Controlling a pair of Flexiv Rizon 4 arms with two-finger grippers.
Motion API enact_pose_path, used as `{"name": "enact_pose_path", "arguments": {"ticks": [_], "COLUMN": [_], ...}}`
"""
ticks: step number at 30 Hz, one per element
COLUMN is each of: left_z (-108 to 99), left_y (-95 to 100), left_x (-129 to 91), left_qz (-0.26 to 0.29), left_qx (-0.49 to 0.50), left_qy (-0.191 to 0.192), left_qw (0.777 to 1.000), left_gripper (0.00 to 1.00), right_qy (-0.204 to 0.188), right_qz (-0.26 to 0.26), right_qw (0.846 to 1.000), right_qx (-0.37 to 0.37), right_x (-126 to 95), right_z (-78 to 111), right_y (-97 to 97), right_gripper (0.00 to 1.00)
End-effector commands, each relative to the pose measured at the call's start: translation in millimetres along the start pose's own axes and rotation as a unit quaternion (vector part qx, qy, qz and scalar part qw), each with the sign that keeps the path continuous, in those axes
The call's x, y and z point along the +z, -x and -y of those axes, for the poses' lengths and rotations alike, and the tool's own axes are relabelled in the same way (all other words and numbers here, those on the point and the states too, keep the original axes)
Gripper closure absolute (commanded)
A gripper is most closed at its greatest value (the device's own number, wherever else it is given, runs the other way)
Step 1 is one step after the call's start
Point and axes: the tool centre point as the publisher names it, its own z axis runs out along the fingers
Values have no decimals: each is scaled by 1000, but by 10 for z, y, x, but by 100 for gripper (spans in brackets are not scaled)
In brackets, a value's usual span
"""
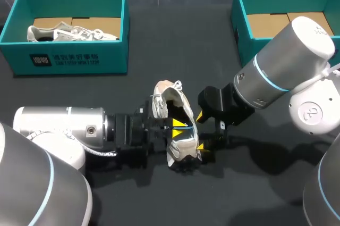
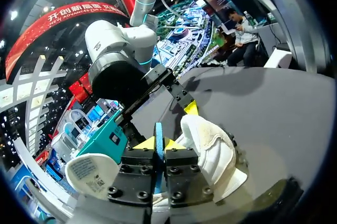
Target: Take the shoe out of the shoebox, open the shoe tongue, remove and reinsert the insole, then place the shoe into the shoebox
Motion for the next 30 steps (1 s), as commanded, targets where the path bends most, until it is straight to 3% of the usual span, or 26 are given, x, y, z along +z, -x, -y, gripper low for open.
{"name": "enact_pose_path", "arguments": {"ticks": [1,6,11,13,14,16,21,27,28,30], "left_z": [-167,-303,-221,-185,-174,-134,-20,50,54,62], "left_y": [2,19,53,69,70,74,85,81,67,44], "left_x": [242,231,109,73,59,19,-75,-144,-136,-109], "left_qz": [3,14,19,21,22,23,23,14,7,3], "left_qx": [11,14,-17,-21,-22,-28,-56,-73,-73,-73], "left_qy": [16,44,34,29,28,23,4,10,14,12], "left_qw": [1000,999,999,999,999,999,998,997,997,997], "left_gripper": [100,100,100,70,61,57,64,62,65,83], "right_qy": [-1,-1,-1,-1,-1,-1,-1,-1,-1,-1], "right_qz": [1,1,1,1,1,1,1,1,1,1], "right_qw": [1000,1000,1000,1000,1000,1000,1000,1000,1000,1000], "right_qx": [0,0,0,0,0,0,0,0,0,0], "right_x": [11,11,11,11,11,11,11,11,11,11], "right_z": [-2,-2,-2,-2,-2,-2,-2,-2,-2,-2], "right_y": [-11,-11,-11,-11,-11,-11,-11,-11,-11,-11], "right_gripper": [0,0,0,0,0,0,0,0,0,0]}}
